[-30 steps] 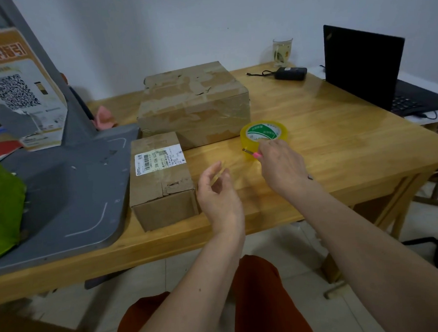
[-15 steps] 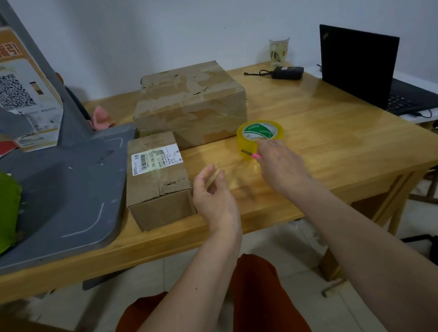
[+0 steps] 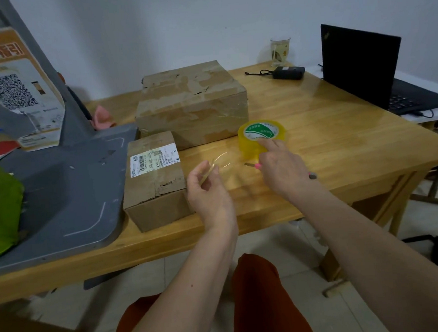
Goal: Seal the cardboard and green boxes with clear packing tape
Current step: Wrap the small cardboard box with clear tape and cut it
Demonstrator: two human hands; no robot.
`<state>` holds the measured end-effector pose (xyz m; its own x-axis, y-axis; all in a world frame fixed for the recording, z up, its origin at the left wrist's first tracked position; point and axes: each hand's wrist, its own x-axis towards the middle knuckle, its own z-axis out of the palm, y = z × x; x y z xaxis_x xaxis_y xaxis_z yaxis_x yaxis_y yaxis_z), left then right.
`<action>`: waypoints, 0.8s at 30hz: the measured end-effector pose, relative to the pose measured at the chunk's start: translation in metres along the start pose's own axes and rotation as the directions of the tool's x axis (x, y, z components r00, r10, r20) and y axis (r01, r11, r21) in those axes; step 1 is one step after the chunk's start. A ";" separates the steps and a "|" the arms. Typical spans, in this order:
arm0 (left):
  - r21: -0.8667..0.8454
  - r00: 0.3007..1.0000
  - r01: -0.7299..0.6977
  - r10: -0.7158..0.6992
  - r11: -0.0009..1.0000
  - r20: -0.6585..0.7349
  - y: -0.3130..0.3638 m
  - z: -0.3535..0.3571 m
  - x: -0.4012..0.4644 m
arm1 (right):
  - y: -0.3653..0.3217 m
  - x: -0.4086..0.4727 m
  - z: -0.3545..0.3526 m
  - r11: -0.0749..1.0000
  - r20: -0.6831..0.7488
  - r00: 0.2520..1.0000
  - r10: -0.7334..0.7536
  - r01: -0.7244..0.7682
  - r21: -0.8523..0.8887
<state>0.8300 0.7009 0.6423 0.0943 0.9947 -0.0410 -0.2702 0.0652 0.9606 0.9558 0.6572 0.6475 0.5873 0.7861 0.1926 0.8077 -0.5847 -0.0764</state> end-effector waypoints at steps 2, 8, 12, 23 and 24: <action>0.008 1.000 -0.009 0.009 1.000 -0.008 0.004 -0.001 0.002 | 0.002 -0.001 0.000 1.000 0.010 1.000 -0.008 0.008 0.011; 0.062 0.998 -0.039 0.036 0.997 0.052 0.008 -0.006 -0.007 | 0.001 -0.002 0.006 0.997 -0.003 1.000 -0.006 0.007 0.074; 0.072 0.990 -0.097 0.089 0.993 0.105 0.014 -0.011 -0.012 | 0.005 -0.003 0.011 0.992 -0.009 0.999 -0.050 0.051 0.115; -0.059 0.965 -0.173 0.181 0.983 0.190 0.032 -0.021 -0.016 | 0.011 -0.010 0.012 0.863 -0.175 0.985 -0.007 0.094 0.496; -0.073 0.964 -0.169 0.181 0.983 0.197 0.034 -0.022 -0.016 | 0.007 -0.013 0.007 0.826 -0.219 0.975 0.034 0.096 0.556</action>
<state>0.7980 0.6892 0.6691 0.2307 0.9546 0.1883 -0.3514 -0.0987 0.9310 0.9544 0.6438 0.6380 0.5887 0.7027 0.3996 0.7525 -0.2957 -0.5885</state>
